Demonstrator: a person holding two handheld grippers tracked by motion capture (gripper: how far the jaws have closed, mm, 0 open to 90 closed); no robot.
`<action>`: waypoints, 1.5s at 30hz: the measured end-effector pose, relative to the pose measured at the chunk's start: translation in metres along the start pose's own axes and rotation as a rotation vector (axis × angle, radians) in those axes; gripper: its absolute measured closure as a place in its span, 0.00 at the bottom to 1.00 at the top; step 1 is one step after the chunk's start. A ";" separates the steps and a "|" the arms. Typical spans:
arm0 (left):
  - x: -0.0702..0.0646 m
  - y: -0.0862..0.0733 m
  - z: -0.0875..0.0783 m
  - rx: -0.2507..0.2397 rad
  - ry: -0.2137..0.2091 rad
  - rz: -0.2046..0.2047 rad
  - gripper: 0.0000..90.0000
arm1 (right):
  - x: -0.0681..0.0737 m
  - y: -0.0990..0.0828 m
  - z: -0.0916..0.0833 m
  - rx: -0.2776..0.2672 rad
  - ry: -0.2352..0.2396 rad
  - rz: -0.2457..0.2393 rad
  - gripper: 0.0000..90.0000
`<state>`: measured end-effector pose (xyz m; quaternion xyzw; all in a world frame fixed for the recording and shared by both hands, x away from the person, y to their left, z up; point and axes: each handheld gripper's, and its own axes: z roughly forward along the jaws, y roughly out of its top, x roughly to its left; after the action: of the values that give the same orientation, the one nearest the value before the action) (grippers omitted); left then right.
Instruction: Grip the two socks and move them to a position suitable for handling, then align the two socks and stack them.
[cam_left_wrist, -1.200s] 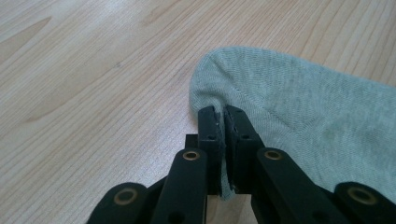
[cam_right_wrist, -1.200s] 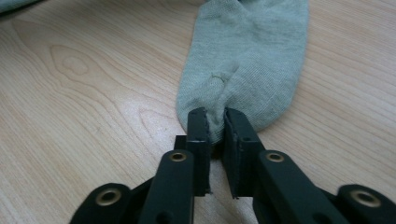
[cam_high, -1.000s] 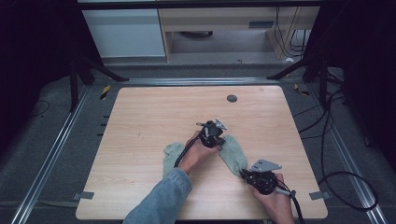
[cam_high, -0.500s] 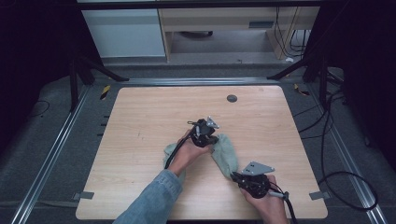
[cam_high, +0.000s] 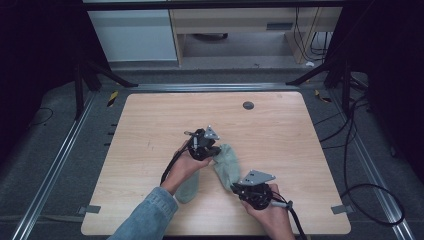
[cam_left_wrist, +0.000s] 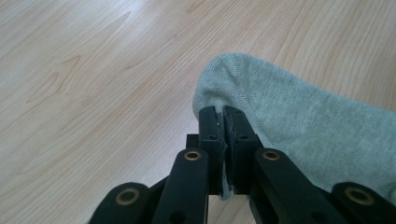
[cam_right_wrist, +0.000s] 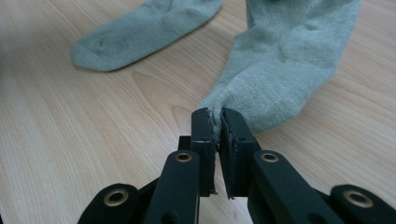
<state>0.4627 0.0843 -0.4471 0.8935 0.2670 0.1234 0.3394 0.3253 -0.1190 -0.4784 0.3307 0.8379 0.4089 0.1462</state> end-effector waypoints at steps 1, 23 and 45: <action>0.001 -0.002 -0.002 -0.004 -0.001 -0.002 0.96 | 0.002 0.002 0.002 0.002 0.001 -0.002 0.94; 0.017 -0.011 -0.029 -0.020 0.000 -0.012 0.96 | 0.014 0.030 0.013 0.006 0.050 -0.021 0.94; 0.036 -0.025 -0.058 -0.040 0.024 -0.042 0.96 | 0.034 0.055 0.028 -0.004 0.093 -0.040 0.94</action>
<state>0.4596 0.1514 -0.4192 0.8792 0.2873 0.1323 0.3563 0.3387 -0.0554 -0.4517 0.2941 0.8493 0.4227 0.1159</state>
